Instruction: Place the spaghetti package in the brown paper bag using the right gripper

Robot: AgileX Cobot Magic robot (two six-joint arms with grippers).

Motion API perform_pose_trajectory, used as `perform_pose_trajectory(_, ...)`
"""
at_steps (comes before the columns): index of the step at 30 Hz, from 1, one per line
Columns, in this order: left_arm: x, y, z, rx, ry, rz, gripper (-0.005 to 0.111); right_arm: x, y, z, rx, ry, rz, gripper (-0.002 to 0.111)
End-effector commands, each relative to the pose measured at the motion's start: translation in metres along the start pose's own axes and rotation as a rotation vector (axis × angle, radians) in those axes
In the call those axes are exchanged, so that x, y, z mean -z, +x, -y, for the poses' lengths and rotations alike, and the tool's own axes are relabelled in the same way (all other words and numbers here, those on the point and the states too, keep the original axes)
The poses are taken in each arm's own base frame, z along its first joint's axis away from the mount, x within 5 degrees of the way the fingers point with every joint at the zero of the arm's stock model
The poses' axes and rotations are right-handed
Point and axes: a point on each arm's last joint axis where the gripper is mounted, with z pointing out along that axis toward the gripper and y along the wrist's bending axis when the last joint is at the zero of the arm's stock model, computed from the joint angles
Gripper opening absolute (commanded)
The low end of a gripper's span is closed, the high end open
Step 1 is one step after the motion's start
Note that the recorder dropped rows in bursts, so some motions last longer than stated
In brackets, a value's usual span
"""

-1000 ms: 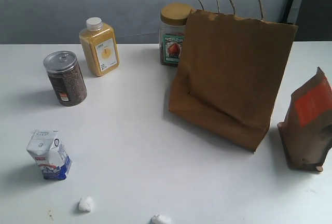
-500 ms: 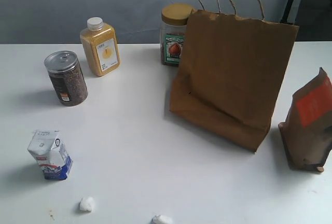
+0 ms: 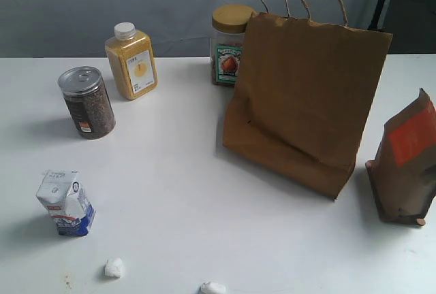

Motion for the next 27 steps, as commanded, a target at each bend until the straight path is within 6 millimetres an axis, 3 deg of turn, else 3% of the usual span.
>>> perform_pose_trajectory(1, -0.001, 0.001, 0.001, 0.007, 0.004, -0.001, 0.0, -0.009, 0.026, 0.005, 0.107, 0.005, -0.016, 0.0)
perform_pose_trajectory(5, -0.001, 0.001, 0.001, 0.007, 0.004, -0.001, 0.0, -0.015, 0.048, 0.008, 0.198, -0.001, -0.039, 0.0)
perform_pose_trajectory(12, -0.001, 0.001, 0.001, 0.007, 0.004, -0.001, 0.0, -0.015, 0.045, 0.008, 0.273, -0.004, -0.011, 0.0)
perform_pose_trajectory(27, -0.001, 0.001, 0.001, 0.007, 0.004, -0.001, 0.0, -0.015, 0.045, 0.008, 0.209, -0.007, -0.012, 0.0)
